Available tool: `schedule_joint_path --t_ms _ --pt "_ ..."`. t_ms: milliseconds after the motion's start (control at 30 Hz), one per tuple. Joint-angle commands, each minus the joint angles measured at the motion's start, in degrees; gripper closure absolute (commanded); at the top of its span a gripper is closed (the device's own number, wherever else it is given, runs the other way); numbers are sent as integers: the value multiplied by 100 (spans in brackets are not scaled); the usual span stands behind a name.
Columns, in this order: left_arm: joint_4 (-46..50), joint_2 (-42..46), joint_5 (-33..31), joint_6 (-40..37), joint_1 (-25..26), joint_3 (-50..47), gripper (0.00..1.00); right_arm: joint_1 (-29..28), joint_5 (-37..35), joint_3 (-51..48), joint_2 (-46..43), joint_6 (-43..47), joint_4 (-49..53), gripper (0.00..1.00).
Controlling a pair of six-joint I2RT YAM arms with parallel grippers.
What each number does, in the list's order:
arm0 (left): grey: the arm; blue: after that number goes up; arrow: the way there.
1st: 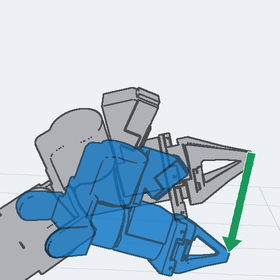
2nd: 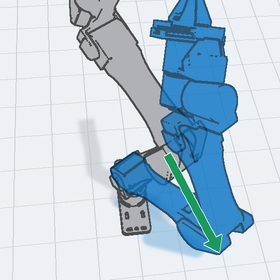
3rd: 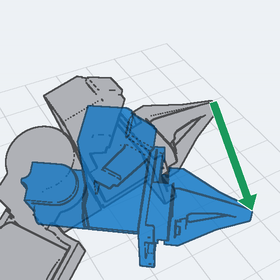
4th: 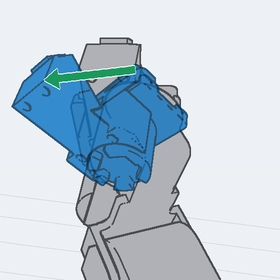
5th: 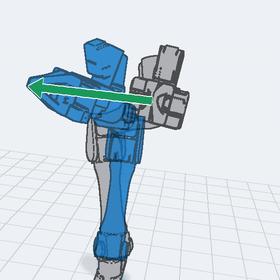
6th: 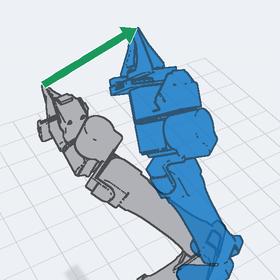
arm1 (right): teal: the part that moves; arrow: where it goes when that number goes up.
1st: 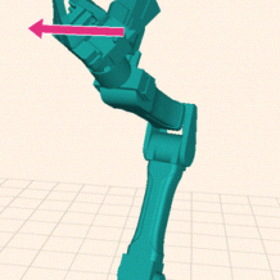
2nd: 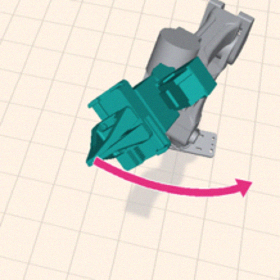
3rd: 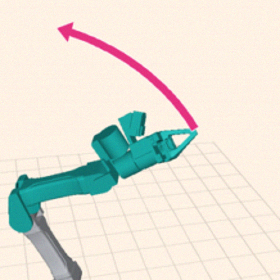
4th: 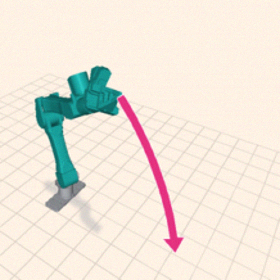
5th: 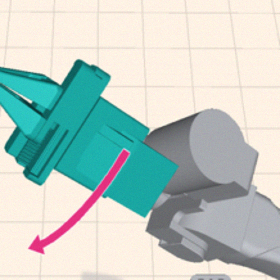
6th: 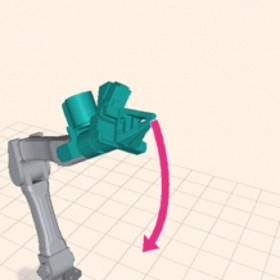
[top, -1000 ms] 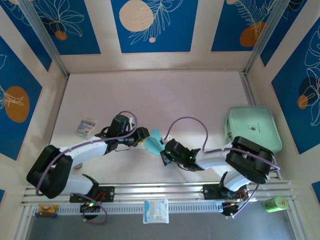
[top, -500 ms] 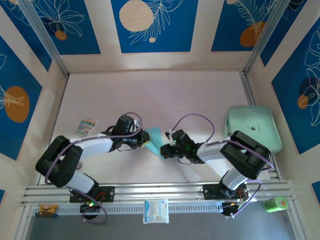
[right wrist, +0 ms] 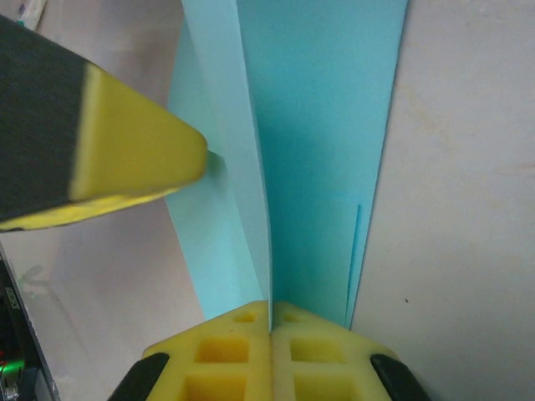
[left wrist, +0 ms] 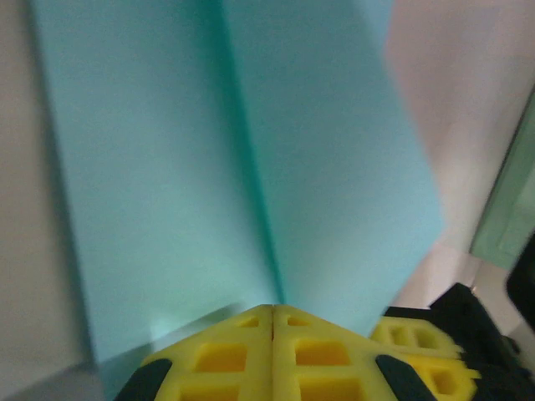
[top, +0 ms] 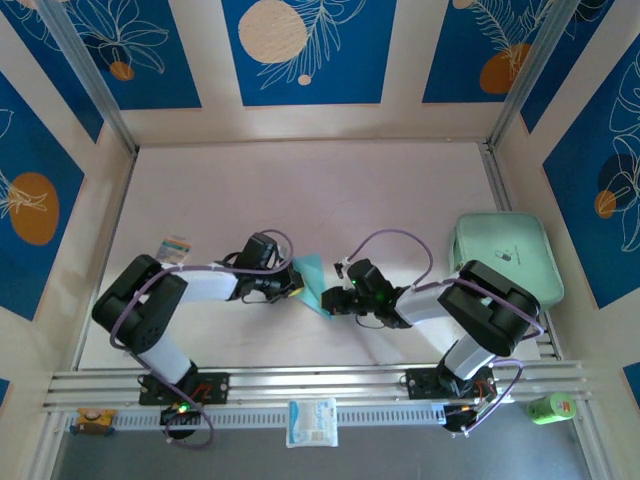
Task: Fold a paper plane with a square sheet of paper (pick it up from the middle)
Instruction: Fourth fold the wing at the center of the table.
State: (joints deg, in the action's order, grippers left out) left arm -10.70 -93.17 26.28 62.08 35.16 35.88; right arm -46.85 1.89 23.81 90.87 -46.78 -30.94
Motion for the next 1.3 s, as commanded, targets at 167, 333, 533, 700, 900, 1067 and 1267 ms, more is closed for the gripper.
schedule_joint_path --t_ms 167,333,533,700,900,1067,1267 --pt "-139 -141 -183 182 59 -291 99 -69 154 -215 -87 -202 422 95" --pt "-17 -33 -302 197 86 -300 99 -87 236 -145 -36 -274 488 95" --pt "102 148 -540 278 171 -367 100 -105 223 -140 -74 -366 462 95" --pt "125 264 -725 389 234 -440 100 -113 235 -153 -122 -398 476 95" --pt "126 322 -798 425 256 -468 100 -131 319 -43 -96 -415 595 96" --pt "190 460 -905 458 279 -532 100 -122 303 -85 -96 -466 605 96" --pt "217 493 -923 462 302 -513 100 -123 282 -114 -78 -532 578 96"
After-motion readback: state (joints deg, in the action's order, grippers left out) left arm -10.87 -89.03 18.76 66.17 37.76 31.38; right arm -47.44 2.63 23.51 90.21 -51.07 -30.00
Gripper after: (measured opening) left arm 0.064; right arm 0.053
